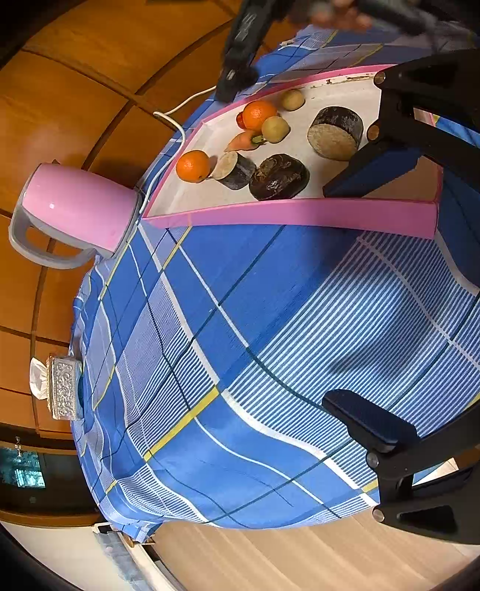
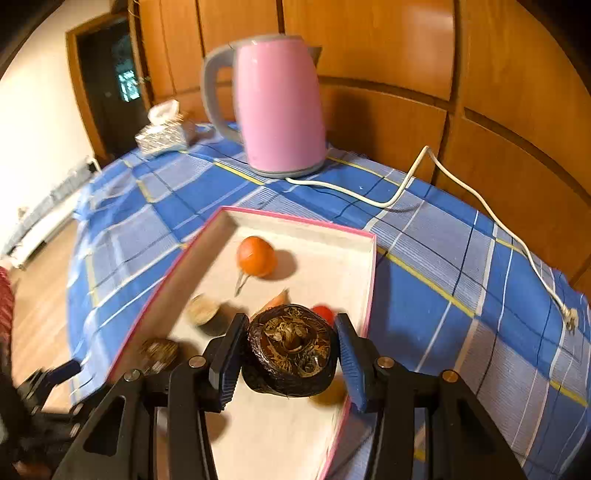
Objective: Organize fruits
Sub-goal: 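Carry the dark round item into the tray and open the right tool, then withdraw the right tool from the tray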
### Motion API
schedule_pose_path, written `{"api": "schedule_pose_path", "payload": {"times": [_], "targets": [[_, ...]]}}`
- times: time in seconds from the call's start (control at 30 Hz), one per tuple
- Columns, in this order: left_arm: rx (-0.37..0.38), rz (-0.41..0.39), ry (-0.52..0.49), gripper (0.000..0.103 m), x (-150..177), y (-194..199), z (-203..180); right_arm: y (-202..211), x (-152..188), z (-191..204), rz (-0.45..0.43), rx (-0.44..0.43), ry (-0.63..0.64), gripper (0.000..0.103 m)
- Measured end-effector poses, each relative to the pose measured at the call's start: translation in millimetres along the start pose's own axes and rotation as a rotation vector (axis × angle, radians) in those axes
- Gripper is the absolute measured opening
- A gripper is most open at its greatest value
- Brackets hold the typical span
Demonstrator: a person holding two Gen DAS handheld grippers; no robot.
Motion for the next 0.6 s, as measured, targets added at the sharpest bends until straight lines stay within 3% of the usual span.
{"api": "schedule_pose_path", "payload": {"times": [0.27,0.33,0.6], "targets": [[0.009,0.009,-0.015,0.101,2.4,-3.4,-3.1,-48.2,6.0,-4.0,0.060,0.008,-0.003,0.053],[0.009,0.012,-0.010,0.101,2.4,-4.6,-2.5,-46.1,6.0,-4.3,0.058,-0.001,-0.016,0.064],[0.018,0.006,-0.017,0.101,2.9,-0.9,-6.2,-22.5,11.4,-4.1,0.016,0.015,-0.001,0.064]]}}
Point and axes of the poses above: each gripper's, at about its wrist camera, not at the fingertips, and y roughly against the way its jaws point, z to its left, x to its underside, the point moved 5 cm from there along -y, roughly the way its jaws point, and after that the axes turned 15 degrees about -z, right-handed, at the moved point
